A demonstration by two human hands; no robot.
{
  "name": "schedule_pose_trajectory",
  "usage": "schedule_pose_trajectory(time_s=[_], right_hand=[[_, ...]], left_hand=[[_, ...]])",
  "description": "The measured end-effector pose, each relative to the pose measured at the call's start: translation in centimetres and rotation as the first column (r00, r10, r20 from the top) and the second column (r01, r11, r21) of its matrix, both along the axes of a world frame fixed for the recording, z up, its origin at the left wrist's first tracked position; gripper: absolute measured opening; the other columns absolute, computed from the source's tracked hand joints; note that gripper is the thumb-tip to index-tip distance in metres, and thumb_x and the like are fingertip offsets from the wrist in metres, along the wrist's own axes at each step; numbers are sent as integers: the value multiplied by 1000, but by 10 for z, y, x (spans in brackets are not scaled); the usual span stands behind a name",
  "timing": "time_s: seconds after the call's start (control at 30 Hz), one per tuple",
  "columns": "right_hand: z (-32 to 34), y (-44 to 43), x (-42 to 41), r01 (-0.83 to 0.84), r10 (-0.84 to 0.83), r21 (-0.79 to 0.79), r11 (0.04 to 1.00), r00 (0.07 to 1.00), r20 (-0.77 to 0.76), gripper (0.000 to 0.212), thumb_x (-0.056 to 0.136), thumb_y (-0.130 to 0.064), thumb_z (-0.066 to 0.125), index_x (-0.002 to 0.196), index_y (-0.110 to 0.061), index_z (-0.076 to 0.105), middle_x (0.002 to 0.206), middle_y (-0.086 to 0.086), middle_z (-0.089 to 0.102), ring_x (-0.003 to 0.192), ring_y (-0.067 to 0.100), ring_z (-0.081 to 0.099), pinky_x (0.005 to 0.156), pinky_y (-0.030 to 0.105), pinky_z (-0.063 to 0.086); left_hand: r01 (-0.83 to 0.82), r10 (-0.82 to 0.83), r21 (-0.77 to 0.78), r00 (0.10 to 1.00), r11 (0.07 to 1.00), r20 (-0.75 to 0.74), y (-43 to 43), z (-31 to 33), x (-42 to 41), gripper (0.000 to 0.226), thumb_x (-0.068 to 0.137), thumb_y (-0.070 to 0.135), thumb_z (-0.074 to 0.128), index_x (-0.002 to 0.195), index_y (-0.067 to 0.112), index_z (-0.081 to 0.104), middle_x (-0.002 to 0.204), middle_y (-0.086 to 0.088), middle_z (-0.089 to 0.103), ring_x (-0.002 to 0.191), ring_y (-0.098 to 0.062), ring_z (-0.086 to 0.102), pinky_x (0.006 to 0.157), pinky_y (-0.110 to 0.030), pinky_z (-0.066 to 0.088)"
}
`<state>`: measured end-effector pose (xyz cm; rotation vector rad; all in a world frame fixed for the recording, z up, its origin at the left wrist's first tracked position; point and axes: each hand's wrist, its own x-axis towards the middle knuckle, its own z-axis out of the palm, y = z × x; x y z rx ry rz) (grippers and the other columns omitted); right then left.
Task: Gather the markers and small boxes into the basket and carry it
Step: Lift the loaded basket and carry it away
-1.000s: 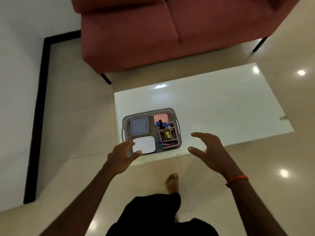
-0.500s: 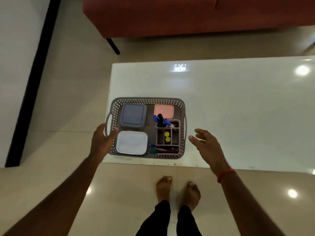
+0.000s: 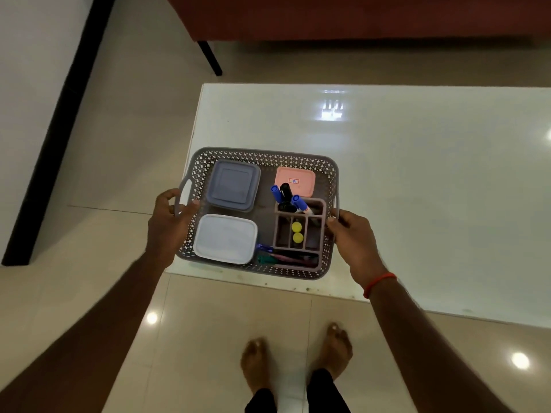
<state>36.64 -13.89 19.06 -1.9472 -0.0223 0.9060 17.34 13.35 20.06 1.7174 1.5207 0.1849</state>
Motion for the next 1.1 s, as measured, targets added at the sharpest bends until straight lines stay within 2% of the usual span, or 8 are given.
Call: schedule_pose_trajectory(time_s=[0.17, 0.33, 0.47, 0.63, 0.73, 0.9, 1.03, 1.1], right_hand=[[-3, 3, -3, -78, 89, -83, 994, 986, 141, 27, 100, -13, 47, 94, -16, 74, 81, 4, 71, 72, 19, 63, 68, 36, 51], [8, -1, -12, -58, 91, -142, 988, 966, 243, 28, 97, -11, 49, 99, -20, 76, 86, 3, 75, 81, 25, 69, 79, 45, 58], [41, -13, -35, -77, 133, -189, 979, 944, 303, 28, 98, -12, 49, 103, -21, 75, 88, 1, 75, 84, 24, 68, 79, 40, 54], [93, -35, -81, -121, 160, -176, 977, 961, 224, 15, 100, -37, 54, 100, -41, 69, 82, -12, 74, 80, 1, 68, 73, 26, 52], [113, -52, -111, -129, 166, -196, 972, 969, 185, 17, 93, -37, 63, 94, -54, 63, 82, -23, 74, 80, -7, 68, 70, 21, 47], [115, -81, -172, -108, 147, -314, 943, 984, 104, 34, 92, -30, 68, 93, -63, 59, 96, -11, 74, 95, 15, 68, 86, 30, 46], [105, -101, -223, -78, 111, -374, 924, 992, 65, 38, 87, -28, 74, 88, -65, 65, 96, -13, 76, 96, 8, 70, 89, 24, 49], [92, -108, -248, -88, 120, -389, 917, 991, 60, 44, 85, -26, 76, 88, -69, 65, 89, -20, 76, 89, -3, 71, 81, 16, 51]], left_hand=[[-16, 17, -38, 1000, 999, 24, 9, -6, -1, 63, 74, 64, 70, 124, 26, 62, 103, -2, 73, 96, -27, 71, 93, -51, 56], [45, -43, -40, 998, 998, 43, 11, 5, -12, 61, 71, 67, 66, 113, 23, 71, 95, -3, 75, 84, -24, 70, 88, -52, 58], [99, -95, -47, 993, 994, 72, -4, 39, -38, 35, 87, 53, 69, 109, 27, 71, 85, 2, 75, 81, -23, 72, 81, -47, 58], [187, -173, -144, 979, 972, 105, -23, 76, -100, 36, 76, 65, 64, 104, 43, 71, 88, 8, 78, 82, -16, 76, 82, -52, 60], [188, -172, -206, 981, 960, 91, -35, 86, -137, 33, 74, 69, 67, 98, 47, 71, 85, 6, 78, 82, -19, 75, 82, -56, 59], [123, -112, -283, 992, 951, 55, -62, 83, -197, 6, 83, 45, 72, 89, 46, 72, 81, 0, 77, 78, -17, 74, 82, -52, 60], [78, -95, -303, 995, 950, -41, -80, 76, -243, 17, 88, 33, 74, 83, 49, 69, 73, 5, 75, 56, 0, 63, 76, -41, 56], [47, -74, -302, 994, 952, -78, -87, 71, -262, 14, 87, 32, 75, 83, 45, 70, 73, 9, 76, 62, 1, 67, 80, -41, 58]])
